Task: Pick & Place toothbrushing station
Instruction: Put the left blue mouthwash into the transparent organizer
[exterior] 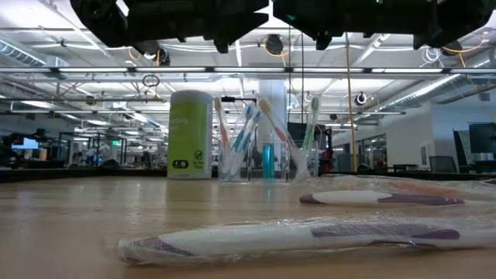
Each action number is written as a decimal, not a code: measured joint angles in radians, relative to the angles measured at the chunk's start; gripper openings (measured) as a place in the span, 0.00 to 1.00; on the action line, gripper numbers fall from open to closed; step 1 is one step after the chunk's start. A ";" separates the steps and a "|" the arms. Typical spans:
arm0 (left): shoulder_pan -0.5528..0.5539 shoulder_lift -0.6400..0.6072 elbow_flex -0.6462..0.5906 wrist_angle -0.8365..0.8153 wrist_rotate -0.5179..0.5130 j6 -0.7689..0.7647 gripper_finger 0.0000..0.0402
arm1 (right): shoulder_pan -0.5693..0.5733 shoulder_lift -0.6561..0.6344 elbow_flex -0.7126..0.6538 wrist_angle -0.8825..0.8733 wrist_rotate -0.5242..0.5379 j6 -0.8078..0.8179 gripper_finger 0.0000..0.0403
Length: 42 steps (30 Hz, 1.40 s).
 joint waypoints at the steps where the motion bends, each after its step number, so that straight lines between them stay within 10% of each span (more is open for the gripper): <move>1: -0.005 0.002 0.000 0.001 0.000 0.009 0.52 | -0.003 0.004 0.000 0.007 0.000 0.000 0.19; 42: -0.063 0.001 0.007 0.094 -0.036 -0.022 0.50 | -0.015 0.207 0.072 0.261 -0.105 0.054 0.20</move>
